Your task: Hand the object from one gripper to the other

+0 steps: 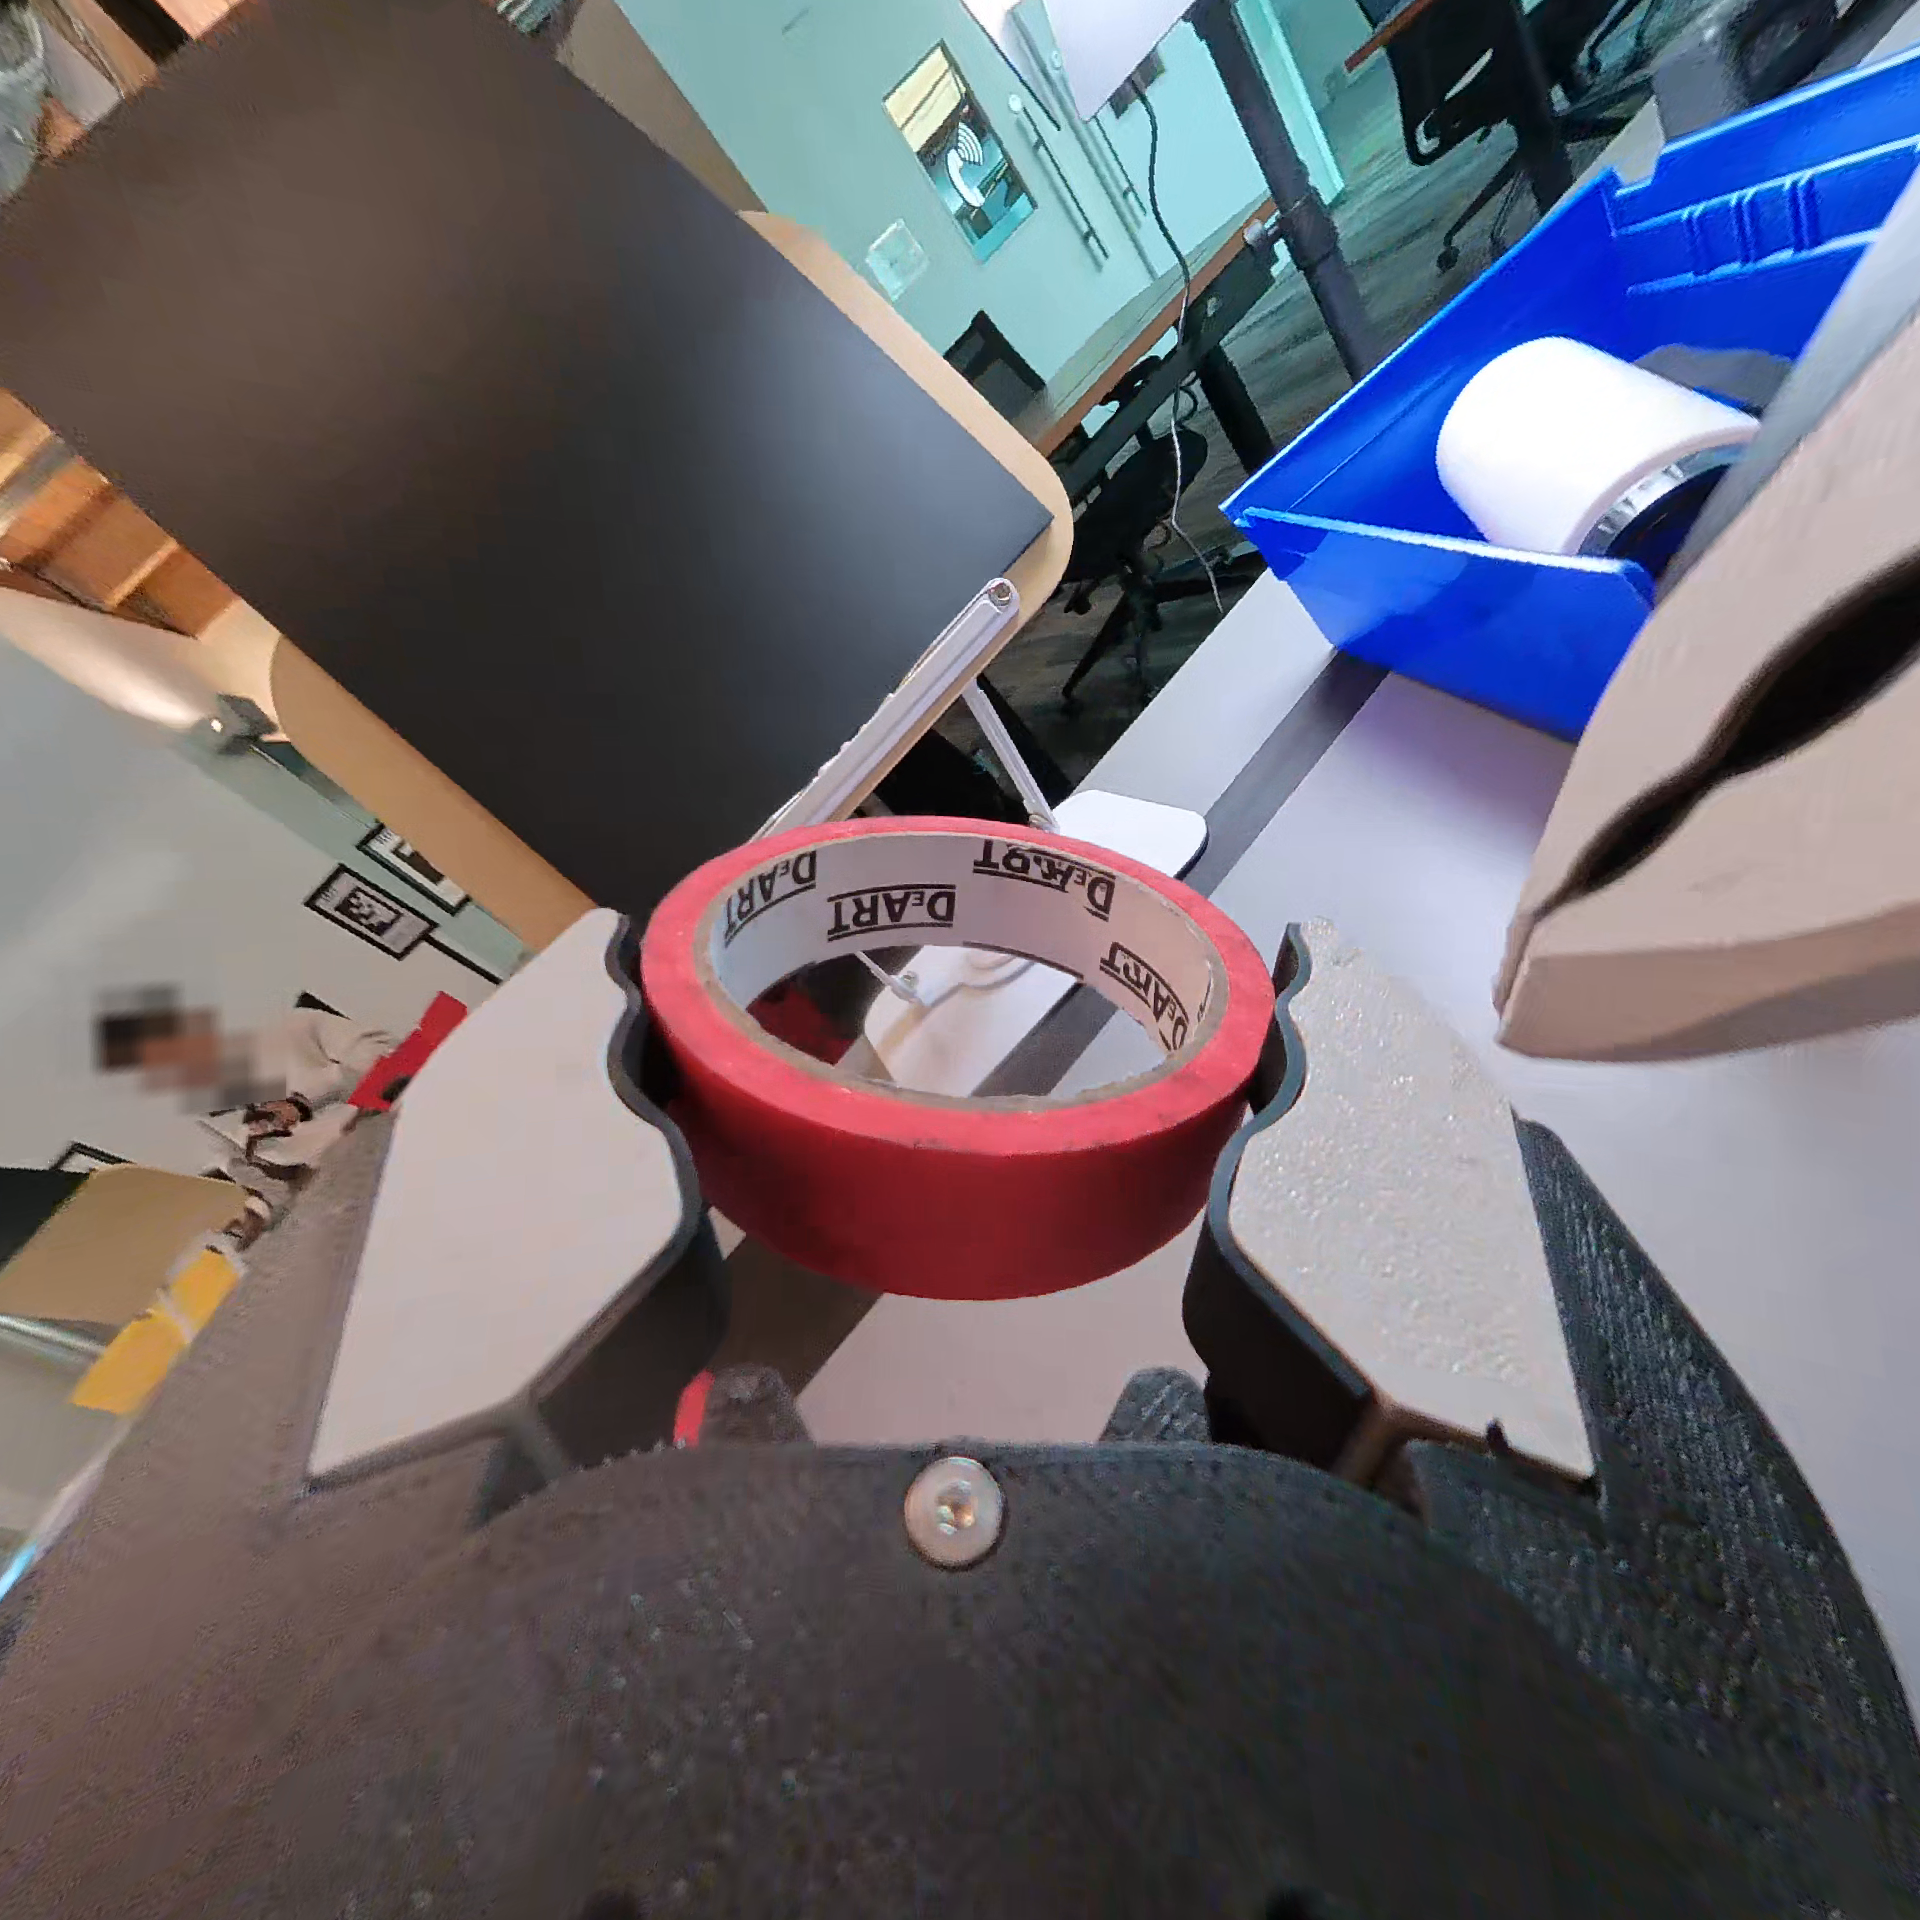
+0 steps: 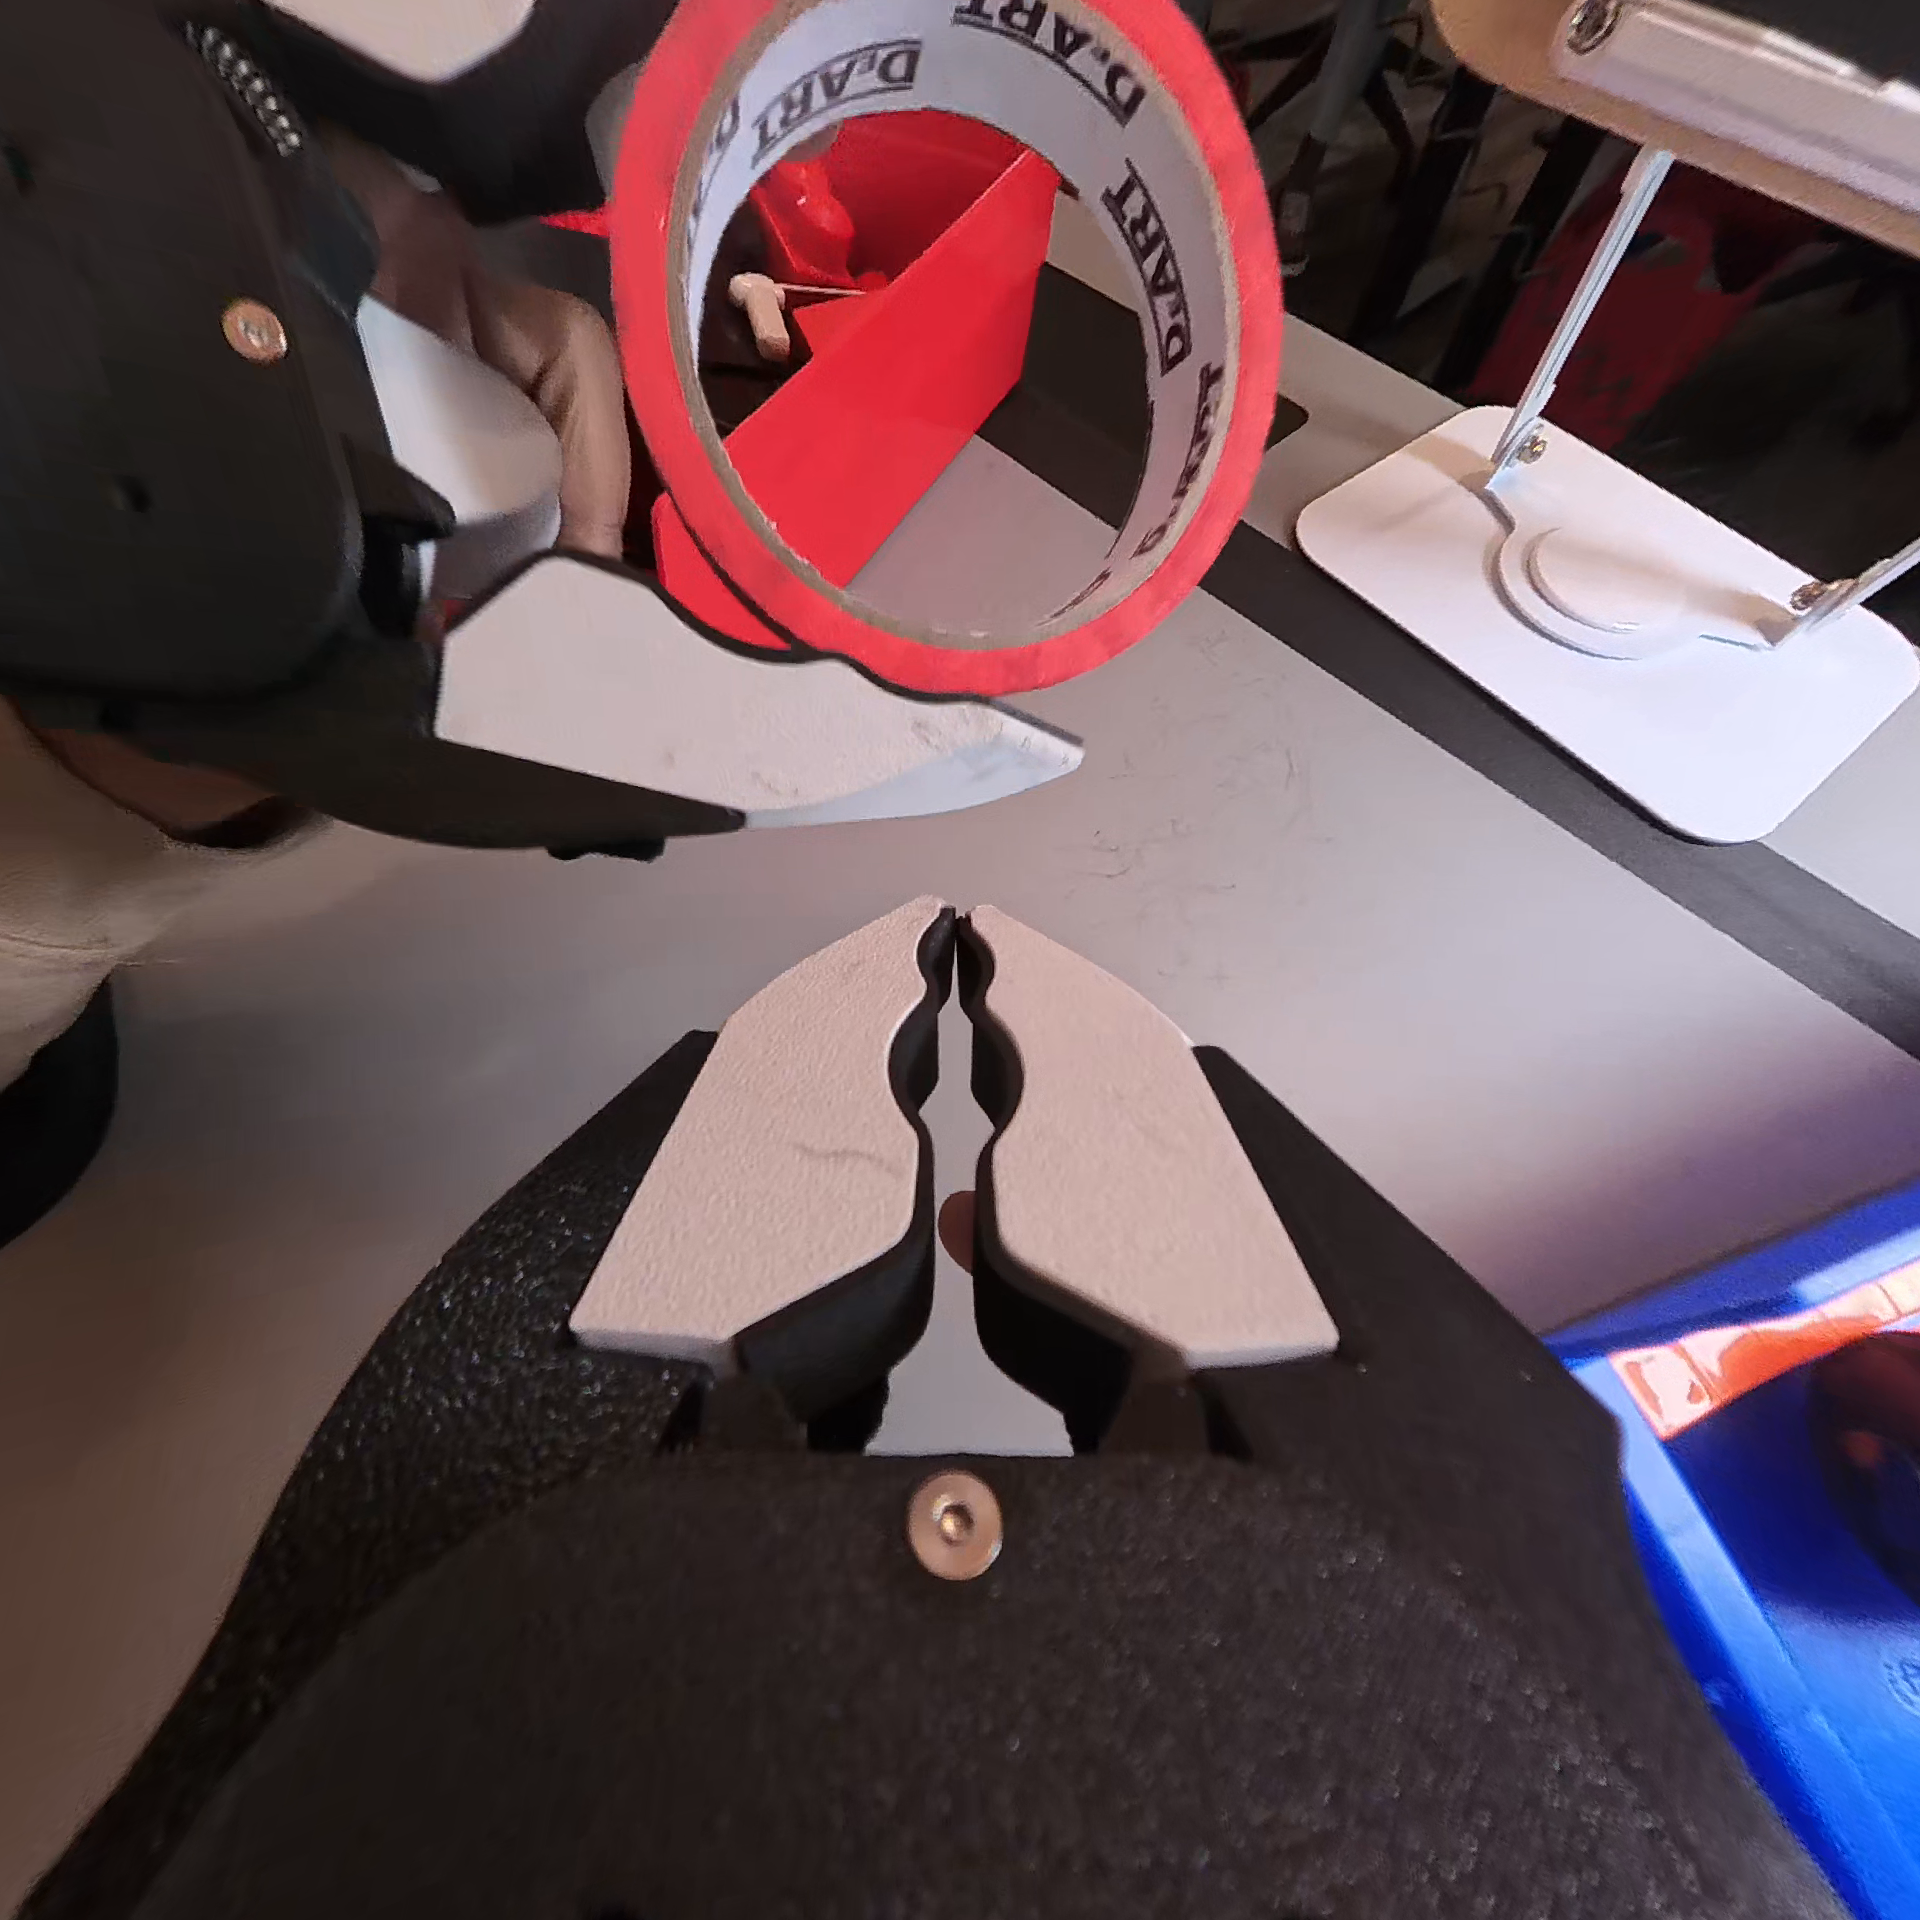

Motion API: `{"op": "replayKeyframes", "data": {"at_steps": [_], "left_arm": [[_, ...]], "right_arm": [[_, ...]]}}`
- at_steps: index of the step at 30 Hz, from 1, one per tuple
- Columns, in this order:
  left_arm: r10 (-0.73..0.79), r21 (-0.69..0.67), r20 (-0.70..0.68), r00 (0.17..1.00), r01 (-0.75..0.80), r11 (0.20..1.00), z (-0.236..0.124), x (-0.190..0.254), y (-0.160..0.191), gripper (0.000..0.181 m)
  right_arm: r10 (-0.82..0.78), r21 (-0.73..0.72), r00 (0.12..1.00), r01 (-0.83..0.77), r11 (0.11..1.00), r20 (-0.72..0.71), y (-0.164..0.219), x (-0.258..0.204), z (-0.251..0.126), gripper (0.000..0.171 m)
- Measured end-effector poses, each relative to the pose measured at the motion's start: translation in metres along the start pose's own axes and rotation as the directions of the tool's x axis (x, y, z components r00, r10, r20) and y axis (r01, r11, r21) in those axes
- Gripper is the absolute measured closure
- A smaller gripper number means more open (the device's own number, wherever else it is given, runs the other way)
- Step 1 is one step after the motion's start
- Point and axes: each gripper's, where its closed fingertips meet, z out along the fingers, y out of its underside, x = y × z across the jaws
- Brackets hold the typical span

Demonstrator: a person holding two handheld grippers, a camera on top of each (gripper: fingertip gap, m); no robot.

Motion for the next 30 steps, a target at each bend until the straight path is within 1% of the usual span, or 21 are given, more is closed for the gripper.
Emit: {"op": "replayKeyframes", "data": {"at_steps": [6,12,14,15,16,17,18,20,22,23,24,25,27,30], "left_arm": [[0.068,-0.005,0.003,0.998,-0.068,0.998,0.003,0.005,0.008,0.069],[0.177,0.0,0.013,0.984,-0.177,0.984,0.004,0.012,0.009,0.069],[0.136,0.009,-0.018,0.991,-0.136,0.991,0.004,0.015,0.008,0.069],[0.072,0.013,-0.063,0.995,-0.072,0.997,0.004,0.018,0.008,0.069],[-0.014,0.008,-0.136,0.991,0.016,1.0,0.005,0.024,0.008,0.068],[-0.114,-0.001,-0.214,0.97,0.116,0.993,0.004,0.029,0.007,0.068],[-0.21,-0.009,-0.28,0.937,0.216,0.976,0.002,0.032,0.004,0.068],[-0.364,-0.063,-0.414,0.834,0.373,0.926,-0.002,0.04,0.001,0.068],[-0.458,-0.083,-0.482,0.746,0.482,0.872,-0.006,0.039,-0.005,0.068],[-0.496,-0.111,-0.521,0.695,0.521,0.847,-0.009,0.041,-0.006,0.068],[-0.526,-0.133,-0.546,0.652,0.552,0.823,-0.011,0.042,-0.008,0.068],[-0.546,-0.142,-0.561,0.622,0.577,0.804,-0.012,0.042,-0.01,0.069],[-0.584,-0.183,-0.607,0.539,0.62,0.763,-0.016,0.046,-0.015,0.069],[-0.636,-0.234,-0.667,0.388,0.702,0.673,-0.024,0.05,-0.031,0.069]], "right_arm": [[-0.047,0.021,0.997,0.048,0.999,-0.057,-0.011,0.009,-0.016,0.171],[-0.07,0.039,0.995,0.073,0.997,-0.078,-0.019,0.013,-0.026,0.171],[-0.078,0.057,0.994,0.082,0.995,-0.07,-0.022,0.014,-0.029,0.171],[-0.092,0.079,0.994,0.096,0.992,-0.053,-0.025,0.013,-0.031,0.169],[-0.119,0.111,0.993,0.122,0.986,-0.027,-0.029,0.012,-0.034,0.165],[-0.154,0.147,0.988,0.153,0.977,-0.004,-0.033,0.012,-0.038,0.163],[-0.192,0.179,0.981,0.187,0.966,0.011,-0.037,0.012,-0.043,0.161],[-0.289,0.235,0.957,0.276,0.932,0.022,-0.042,0.016,-0.054,0.151],[-0.43,0.268,0.903,0.413,0.871,0.008,-0.041,0.016,-0.065,0.142],[-0.507,0.264,0.862,0.489,0.831,0.0,-0.037,0.016,-0.069,0.138],[-0.575,0.248,0.818,0.557,0.793,0.001,-0.03,0.015,-0.071,0.129],[-0.627,0.225,0.779,0.612,0.758,-0.004,-0.024,0.014,-0.071,0.122],[-0.688,0.201,0.725,0.681,0.705,-0.041,-0.022,0.013,-0.07,0.115],[-0.733,0.209,0.677,0.728,0.653,-0.065,-0.023,0.0,-0.062,0.107]]}}
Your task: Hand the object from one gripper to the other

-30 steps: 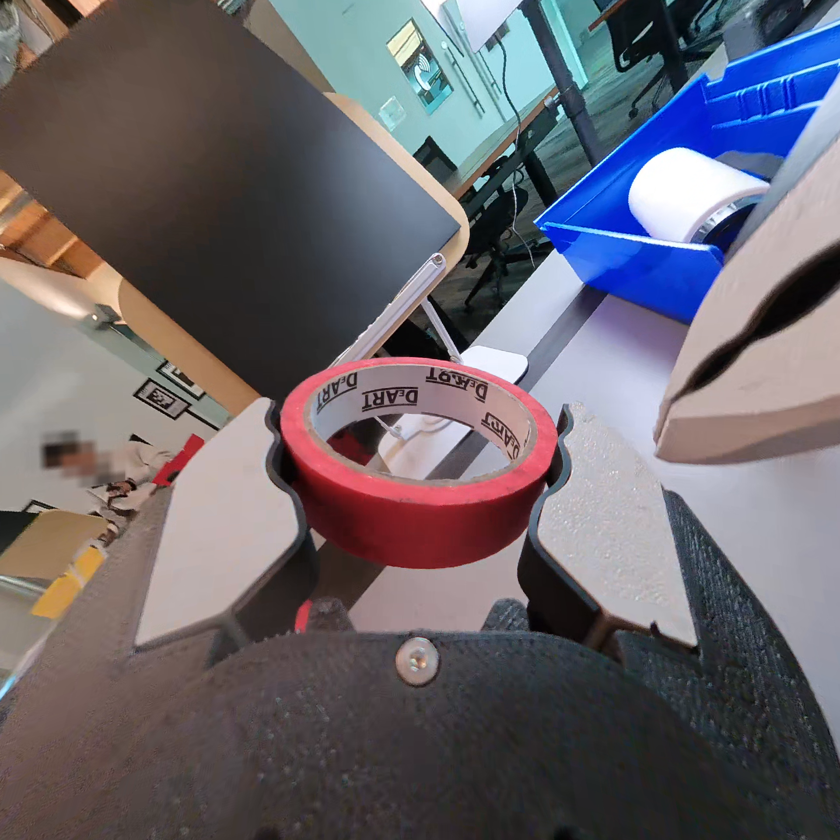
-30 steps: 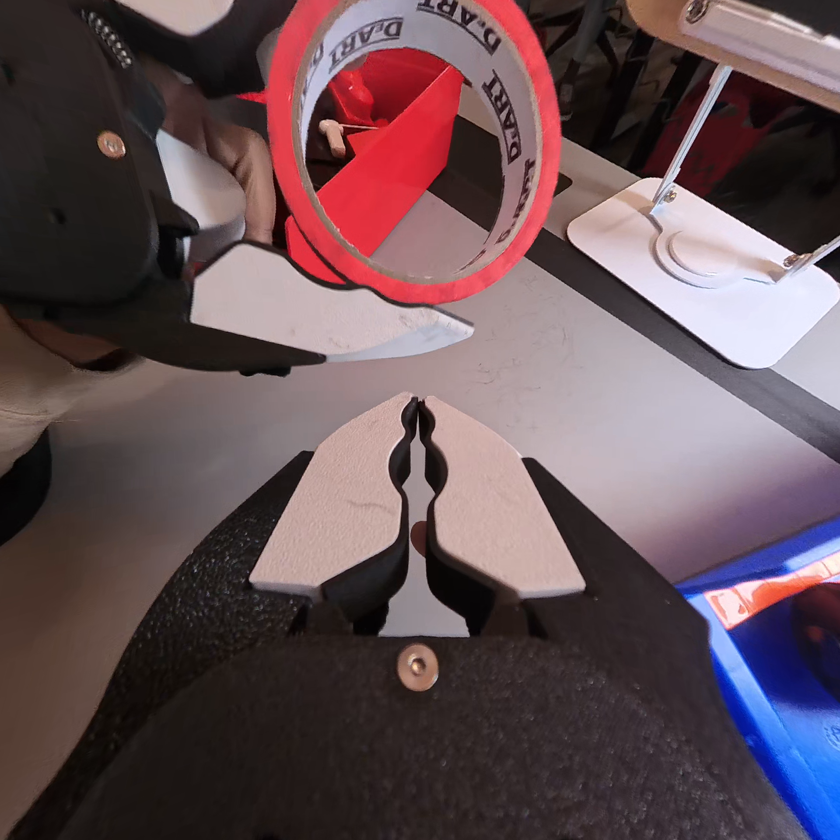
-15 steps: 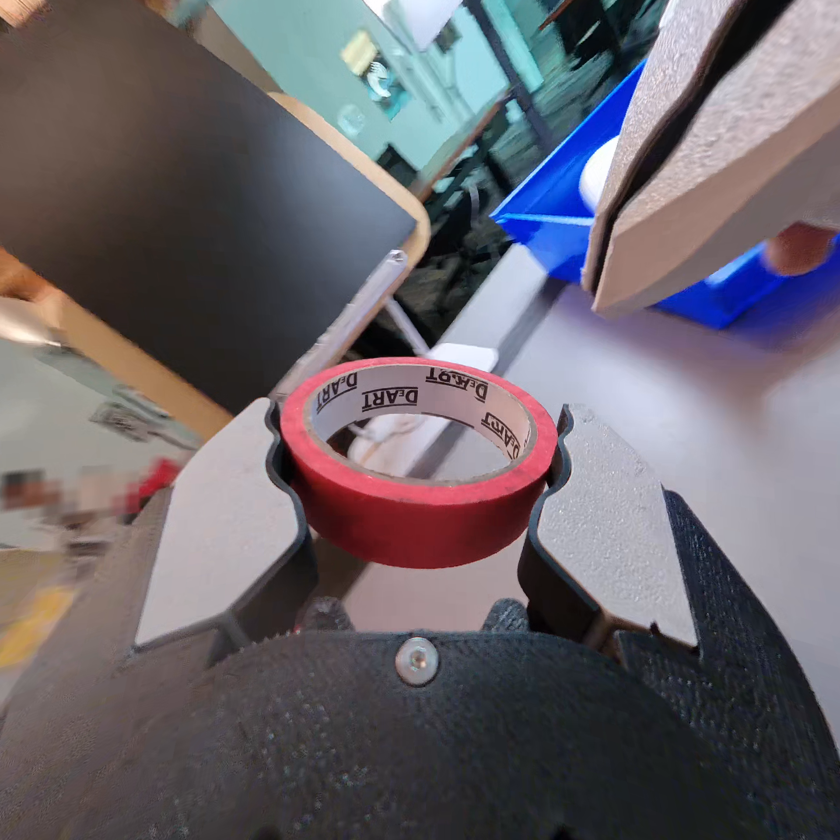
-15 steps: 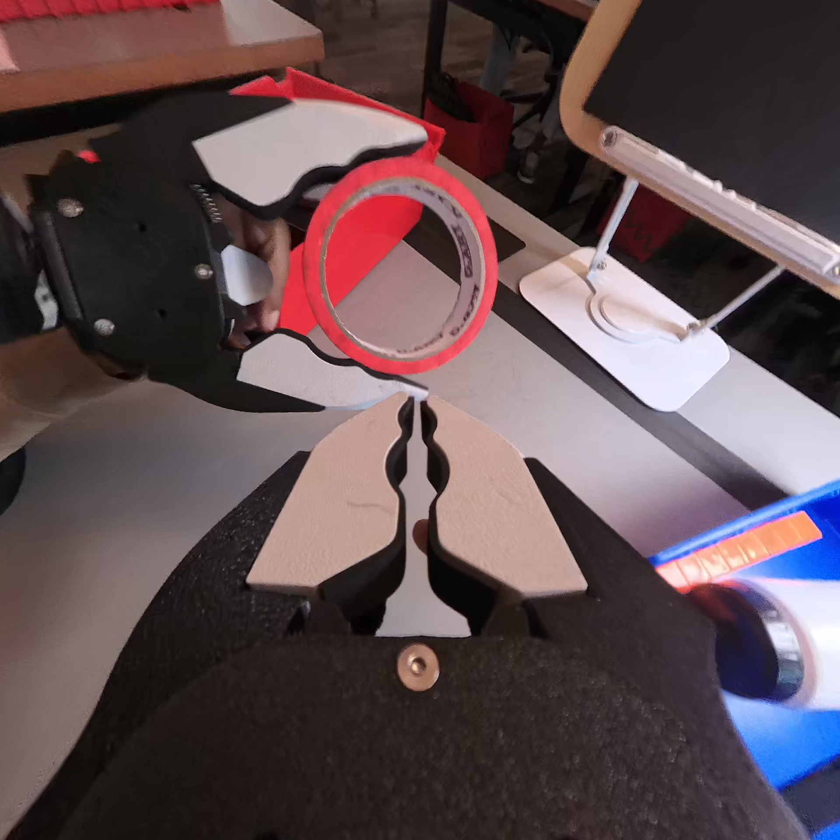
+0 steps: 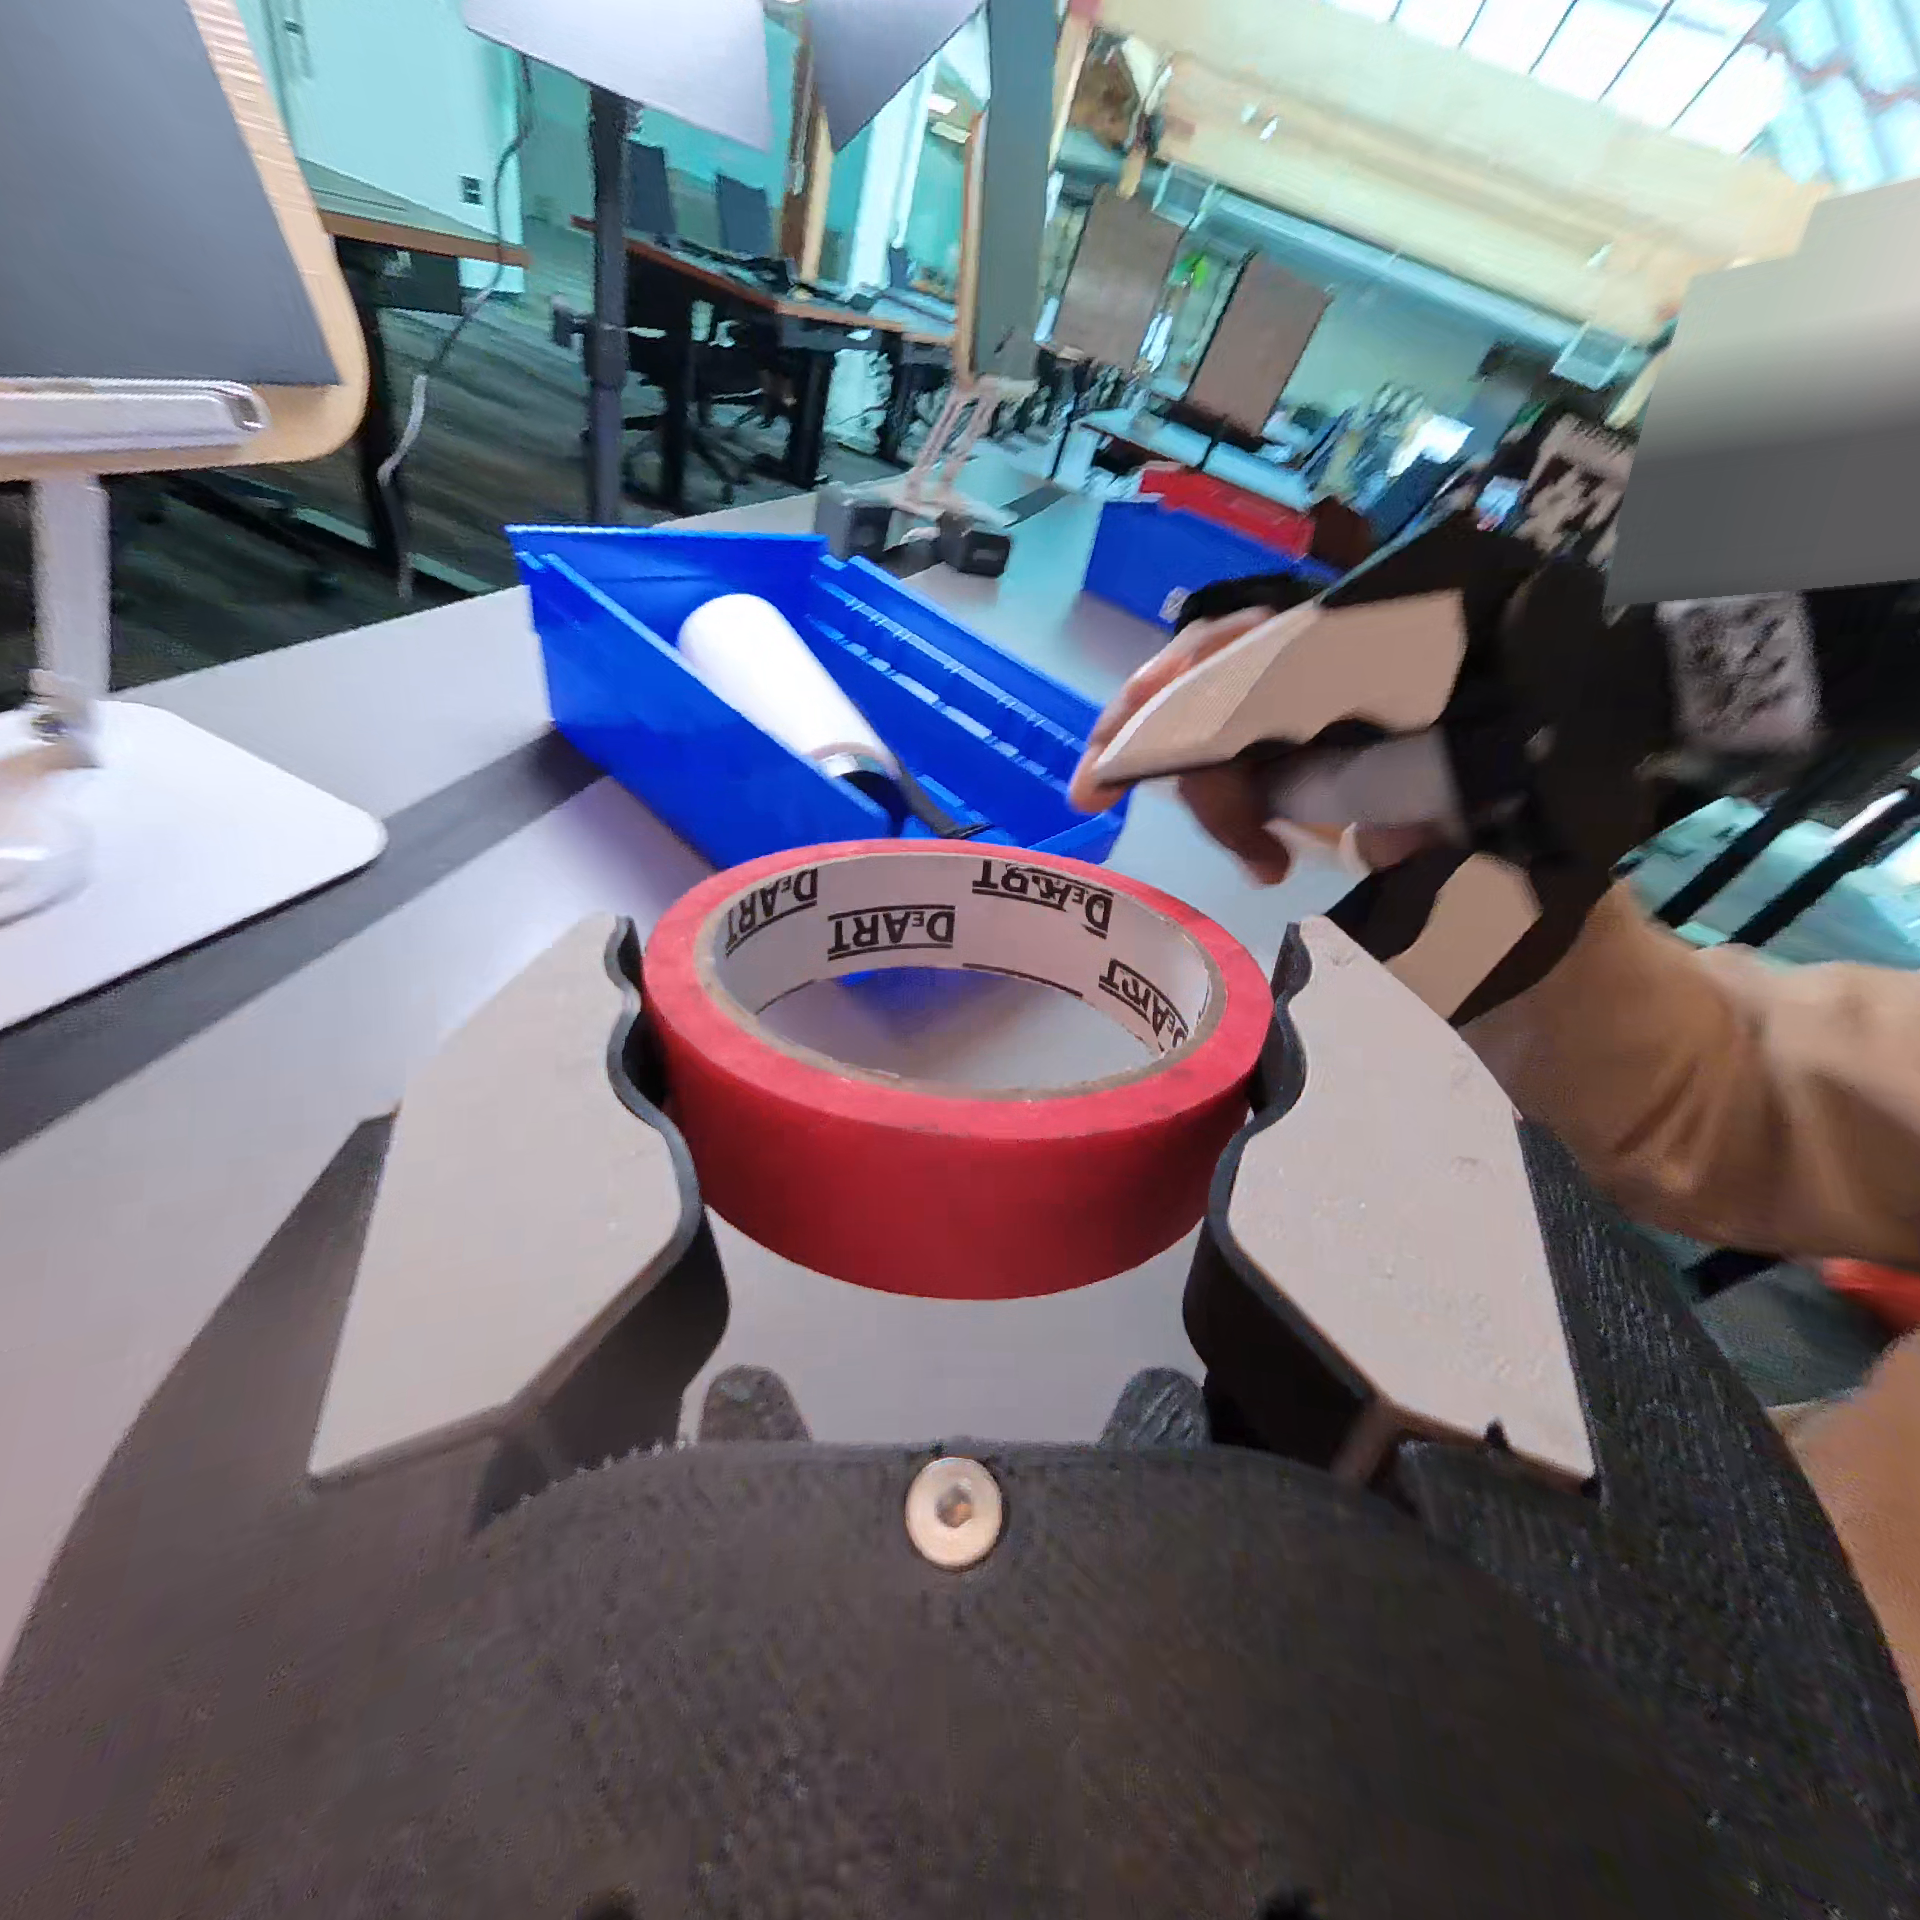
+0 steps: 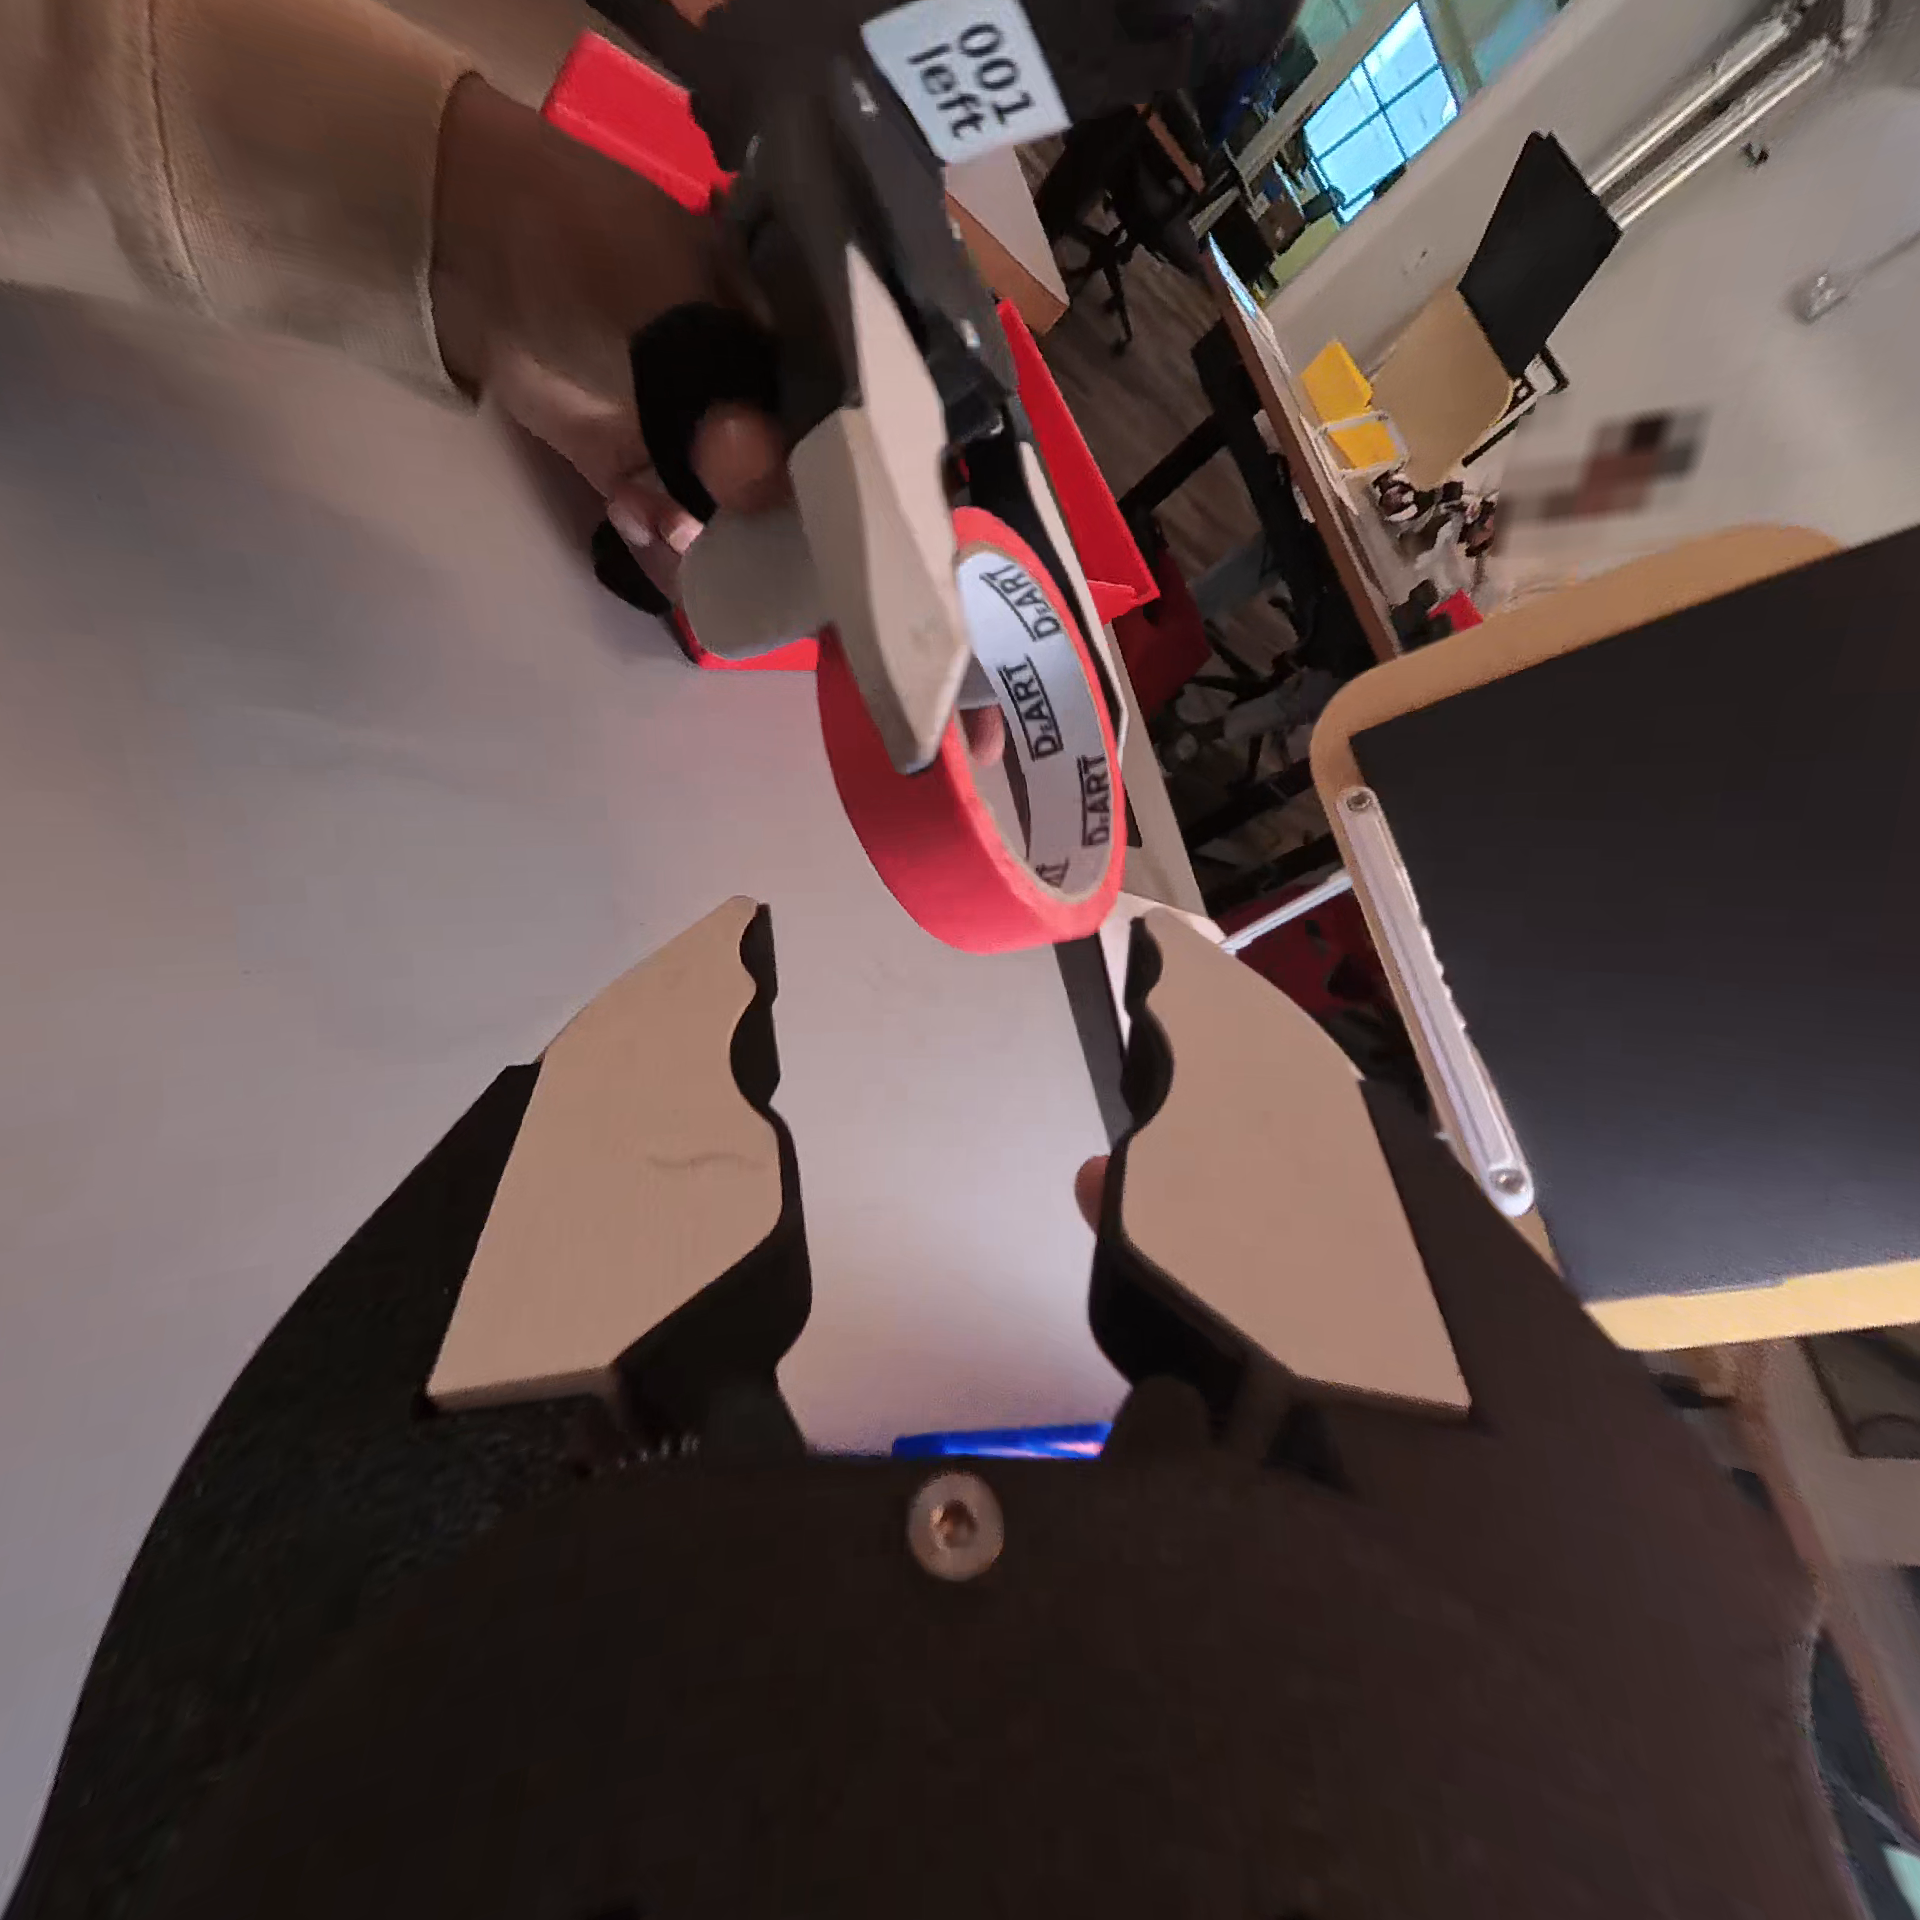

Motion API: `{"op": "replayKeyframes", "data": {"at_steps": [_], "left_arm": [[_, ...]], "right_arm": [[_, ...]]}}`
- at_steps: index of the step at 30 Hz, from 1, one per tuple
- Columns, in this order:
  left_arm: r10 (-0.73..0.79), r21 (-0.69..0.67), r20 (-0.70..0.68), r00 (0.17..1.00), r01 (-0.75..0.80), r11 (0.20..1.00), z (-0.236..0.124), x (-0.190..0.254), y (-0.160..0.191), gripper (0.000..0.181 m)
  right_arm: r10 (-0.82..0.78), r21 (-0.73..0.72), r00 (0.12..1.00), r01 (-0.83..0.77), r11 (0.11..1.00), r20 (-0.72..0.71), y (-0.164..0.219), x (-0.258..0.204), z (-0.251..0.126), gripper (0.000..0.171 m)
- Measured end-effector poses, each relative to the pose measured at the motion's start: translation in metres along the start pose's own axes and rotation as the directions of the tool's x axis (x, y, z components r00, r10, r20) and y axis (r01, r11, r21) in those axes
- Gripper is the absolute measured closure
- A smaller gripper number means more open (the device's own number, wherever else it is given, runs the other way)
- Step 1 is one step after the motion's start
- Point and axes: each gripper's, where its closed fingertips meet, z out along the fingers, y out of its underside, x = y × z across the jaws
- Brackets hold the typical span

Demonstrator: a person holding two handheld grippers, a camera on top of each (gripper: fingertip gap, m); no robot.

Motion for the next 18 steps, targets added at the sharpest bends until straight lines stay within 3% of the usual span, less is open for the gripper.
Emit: {"op": "replayKeyframes", "data": {"at_steps": [3,5,6,8,10,13,15,18], "left_arm": [[-0.109,0.012,-0.086,0.99,0.111,0.994,0.003,0.014,-0.005,0.069],[-0.169,0.011,-0.14,0.976,0.172,0.985,0.006,0.022,-0.006,0.069],[-0.197,0.004,-0.149,0.969,0.2,0.98,0.006,0.022,-0.006,0.07],[-0.2,0.03,-0.096,0.975,0.204,0.979,0.001,0.012,-0.01,0.068],[-0.123,0.088,0.023,0.992,0.12,0.989,-0.015,-0.006,-0.023,0.076],[0.005,0.098,0.195,0.981,-0.025,0.995,-0.041,-0.027,-0.038,0.091],[0.061,0.118,0.282,0.957,-0.098,0.988,-0.056,-0.034,-0.049,0.104],[0.091,0.135,0.307,0.947,-0.138,0.981,-0.068,-0.033,-0.058,0.127]], "right_arm": [[-0.106,-0.029,0.991,0.104,0.994,-0.076,0.0,-0.001,0.012,0.107],[-0.173,-0.02,0.967,0.172,0.985,-0.19,-0.008,0.006,0.016,0.135],[-0.226,-0.046,0.95,0.222,0.974,-0.215,-0.009,0.006,0.017,0.141],[-0.248,-0.13,0.949,0.226,0.965,-0.193,-0.001,0.009,0.013,0.142],[-0.209,-0.196,0.952,0.166,0.966,-0.222,0.013,0.032,-0.004,0.143],[-0.117,-0.446,0.94,-0.041,0.894,-0.32,0.081,0.086,-0.046,0.142],[-0.085,-0.612,0.914,-0.194,0.767,-0.398,0.145,0.118,-0.076,0.142],[-0.088,-0.767,0.868,-0.379,0.518,-0.489,0.237,0.139,-0.116,0.141]]}}
